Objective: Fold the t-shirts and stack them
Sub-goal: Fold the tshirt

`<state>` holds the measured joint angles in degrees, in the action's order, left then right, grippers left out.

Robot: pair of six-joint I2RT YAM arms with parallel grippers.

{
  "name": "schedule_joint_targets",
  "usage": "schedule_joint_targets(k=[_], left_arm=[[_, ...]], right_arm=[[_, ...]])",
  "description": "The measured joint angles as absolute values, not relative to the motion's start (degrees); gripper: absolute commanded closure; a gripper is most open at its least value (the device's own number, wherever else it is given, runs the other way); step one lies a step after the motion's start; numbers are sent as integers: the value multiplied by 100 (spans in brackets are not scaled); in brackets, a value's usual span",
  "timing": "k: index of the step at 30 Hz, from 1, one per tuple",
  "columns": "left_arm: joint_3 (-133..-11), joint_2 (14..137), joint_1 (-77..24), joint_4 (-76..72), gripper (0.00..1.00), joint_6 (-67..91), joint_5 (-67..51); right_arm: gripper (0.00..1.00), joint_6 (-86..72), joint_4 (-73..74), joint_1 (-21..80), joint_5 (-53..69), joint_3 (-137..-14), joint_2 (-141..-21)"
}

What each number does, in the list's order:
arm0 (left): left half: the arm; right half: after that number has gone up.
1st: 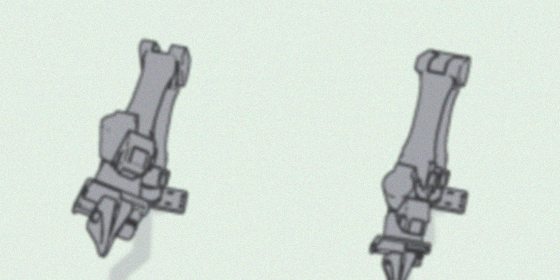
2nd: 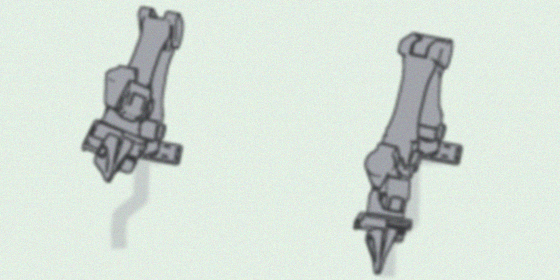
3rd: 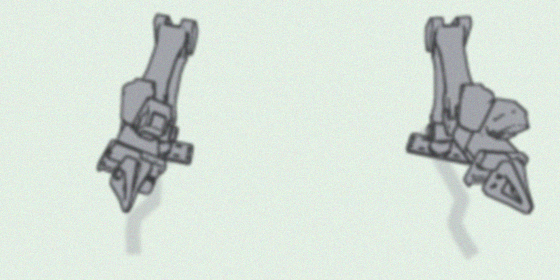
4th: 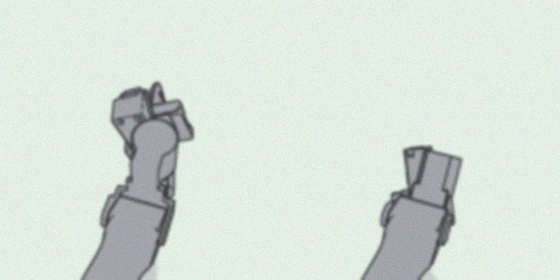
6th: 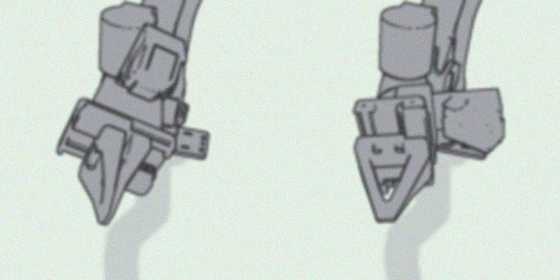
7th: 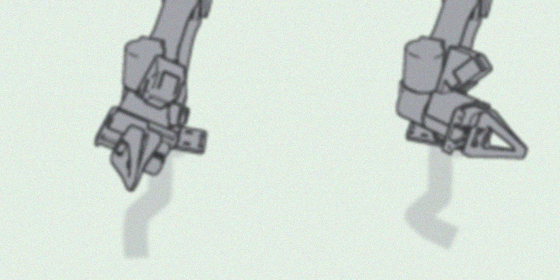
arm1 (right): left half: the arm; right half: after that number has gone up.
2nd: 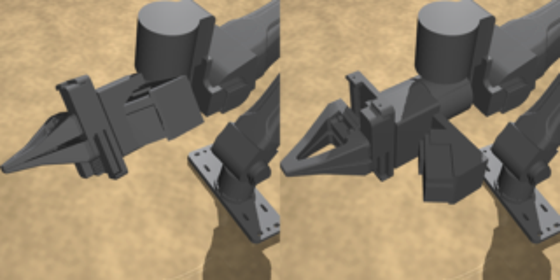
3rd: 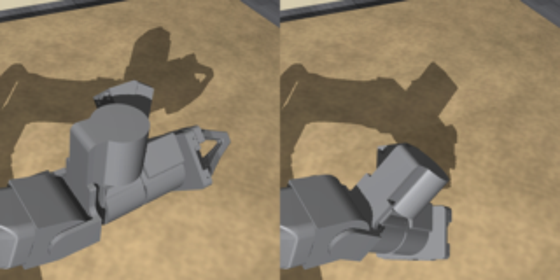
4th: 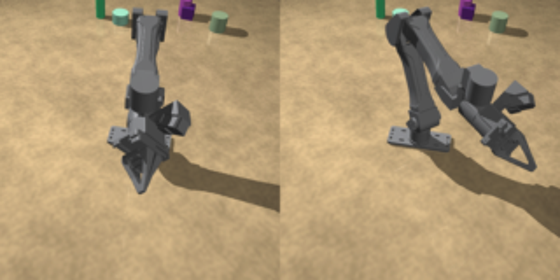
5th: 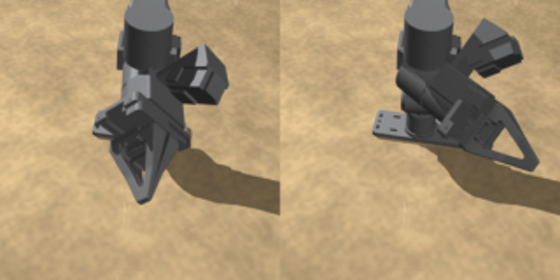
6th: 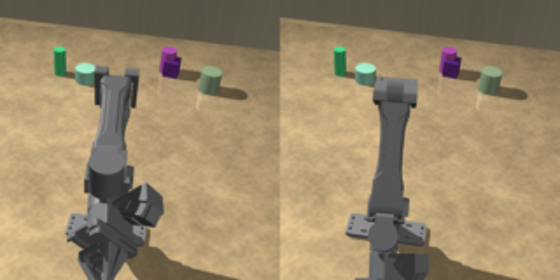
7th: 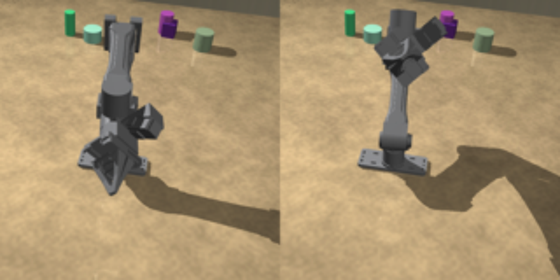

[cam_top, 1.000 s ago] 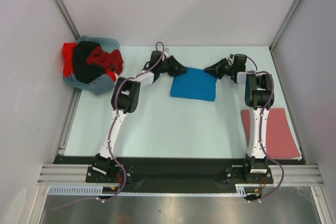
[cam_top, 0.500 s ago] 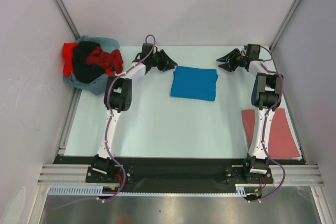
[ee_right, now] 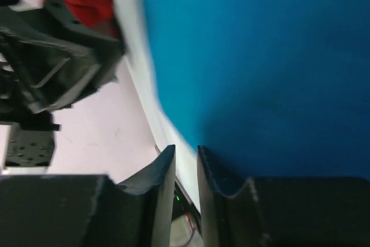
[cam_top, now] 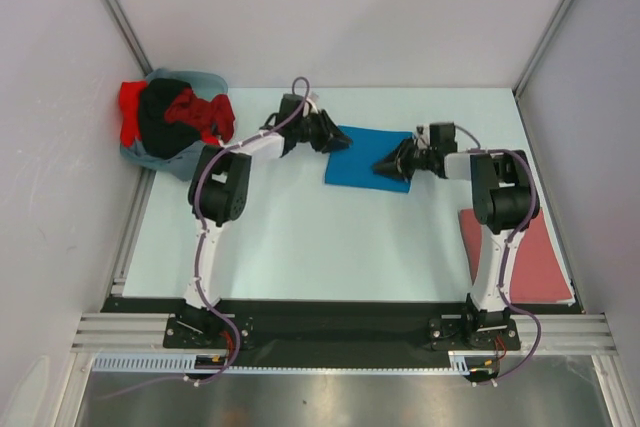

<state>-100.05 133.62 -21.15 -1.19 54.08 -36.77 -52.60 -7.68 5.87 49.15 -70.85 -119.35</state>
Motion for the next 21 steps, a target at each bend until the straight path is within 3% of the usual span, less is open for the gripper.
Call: schedule_joint_targets(k=[4,8,13,21], left_arm=[[-9627,13620,-2324,-191,73,5269,-3909],[-9769,13808,-2298,174,71,4731,-4141],[-9817,13419,-2123,1011,68,3883,-3791],[-8820,12475,-2327,768,67,3750,-3634]], right_arm=[[82,-5245,-1044,508,5293,-6466,-12328],[82,-4987,-1120,233,5542,-6455,-12344],[78,-4504,-360,-49,5531,-6484,-11966],[70,-4032,108,-117,5465,-6528,-11478]])
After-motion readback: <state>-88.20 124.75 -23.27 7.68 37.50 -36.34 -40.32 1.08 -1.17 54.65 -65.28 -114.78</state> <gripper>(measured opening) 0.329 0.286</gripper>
